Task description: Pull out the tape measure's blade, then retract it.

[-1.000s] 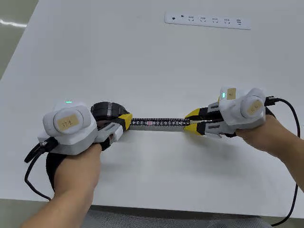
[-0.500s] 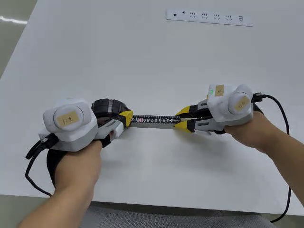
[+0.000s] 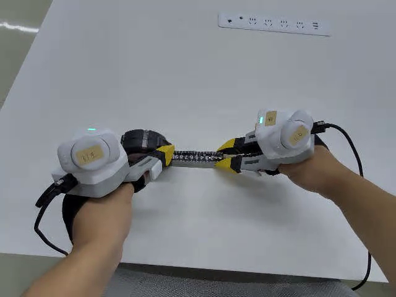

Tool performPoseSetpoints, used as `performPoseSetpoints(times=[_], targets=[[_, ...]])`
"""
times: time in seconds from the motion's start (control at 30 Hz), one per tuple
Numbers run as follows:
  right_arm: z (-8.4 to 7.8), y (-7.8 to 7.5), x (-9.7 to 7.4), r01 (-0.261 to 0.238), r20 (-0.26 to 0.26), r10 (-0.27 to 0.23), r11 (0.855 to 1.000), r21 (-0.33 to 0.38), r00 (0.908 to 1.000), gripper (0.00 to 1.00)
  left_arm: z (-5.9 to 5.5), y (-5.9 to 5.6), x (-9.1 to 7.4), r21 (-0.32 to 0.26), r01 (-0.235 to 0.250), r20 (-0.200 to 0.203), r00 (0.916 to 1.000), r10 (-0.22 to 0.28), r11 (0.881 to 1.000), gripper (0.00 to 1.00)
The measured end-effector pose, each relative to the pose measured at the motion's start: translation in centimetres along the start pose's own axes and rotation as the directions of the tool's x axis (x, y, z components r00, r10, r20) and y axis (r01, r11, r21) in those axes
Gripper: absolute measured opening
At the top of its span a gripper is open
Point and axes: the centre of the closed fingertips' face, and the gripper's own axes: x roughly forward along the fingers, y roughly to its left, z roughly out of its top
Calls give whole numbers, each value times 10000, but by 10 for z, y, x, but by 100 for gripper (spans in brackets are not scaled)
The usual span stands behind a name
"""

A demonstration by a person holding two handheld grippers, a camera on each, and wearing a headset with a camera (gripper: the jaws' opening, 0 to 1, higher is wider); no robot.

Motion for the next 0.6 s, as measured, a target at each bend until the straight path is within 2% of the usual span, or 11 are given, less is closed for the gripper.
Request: performPoseSetpoints(times=[0.6], targets=[[21,3,29,-237,305,238,9997,-44,9993,10,0,0,0,-9,19,-12,10000,-19,10000,56]])
